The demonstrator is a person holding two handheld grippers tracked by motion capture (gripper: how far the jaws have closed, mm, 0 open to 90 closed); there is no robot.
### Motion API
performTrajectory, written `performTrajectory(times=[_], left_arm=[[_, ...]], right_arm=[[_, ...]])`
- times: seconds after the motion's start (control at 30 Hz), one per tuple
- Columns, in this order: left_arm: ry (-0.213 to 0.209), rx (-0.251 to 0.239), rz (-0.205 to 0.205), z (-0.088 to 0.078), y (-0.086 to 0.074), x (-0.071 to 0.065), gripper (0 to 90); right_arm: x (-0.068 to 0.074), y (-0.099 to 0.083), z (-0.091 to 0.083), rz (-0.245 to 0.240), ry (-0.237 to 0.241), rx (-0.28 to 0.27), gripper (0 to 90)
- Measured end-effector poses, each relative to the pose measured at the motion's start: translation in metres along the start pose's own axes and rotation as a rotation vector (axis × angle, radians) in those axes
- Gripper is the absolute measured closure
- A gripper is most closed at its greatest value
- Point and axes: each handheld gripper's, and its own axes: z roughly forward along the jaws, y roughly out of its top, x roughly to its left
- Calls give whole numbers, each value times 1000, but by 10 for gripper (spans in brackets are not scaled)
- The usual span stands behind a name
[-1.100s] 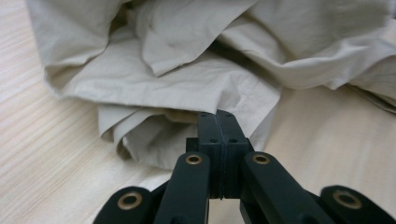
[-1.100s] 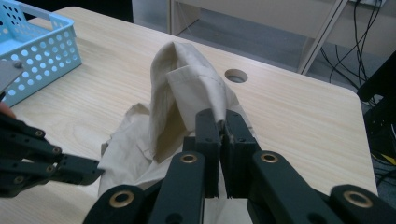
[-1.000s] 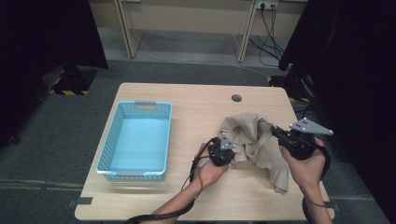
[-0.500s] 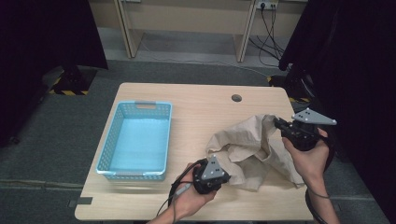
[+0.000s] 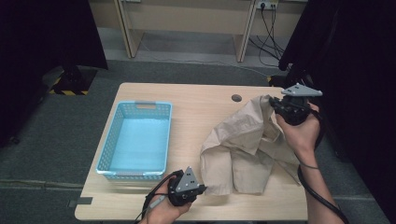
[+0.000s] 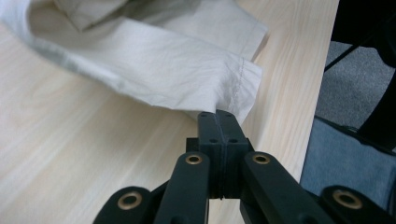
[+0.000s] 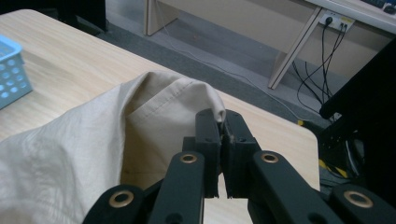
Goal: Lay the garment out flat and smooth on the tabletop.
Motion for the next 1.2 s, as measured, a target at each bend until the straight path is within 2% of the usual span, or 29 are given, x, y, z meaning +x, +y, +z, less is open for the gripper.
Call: performTrajectory(times=[0.07, 0.17, 0.3, 0.47, 0.7, 0.83, 0.97, 1.0, 1.07, 1.2], left_arm=[[-1, -6, 1, -1, 1, 0, 898], [-6, -17, 2, 0, 4, 0, 897], [-8, -10, 14, 0, 5, 0, 889], [0, -25, 26, -6, 7, -2, 822], [1, -98, 50, -16, 20, -7, 679], [1, -97, 45, -4, 25, -4, 608], [-21, -68, 37, 16, 24, -4, 560], [-26, -60, 37, 20, 23, -4, 547], [-26, -42, 37, 27, 23, -4, 525], [-5, -18, 40, 34, 20, -3, 477]], right_arm=[[8, 14, 19, -37, 3, 22, 863], [17, 26, 39, -73, 4, 43, 861], [29, 32, 63, -88, 16, 73, 859], [43, 29, 85, -113, 14, 89, 856], [62, 18, 109, -171, 31, 127, 848], [72, 10, 125, -191, 55, 158, 817], [80, 1, 141, -241, 82, 231, 649], [80, 0, 142, -248, 72, 234, 600], [76, 3, 136, -213, 53, 217, 518], [56, 13, 104, -207, 31, 175, 474]])
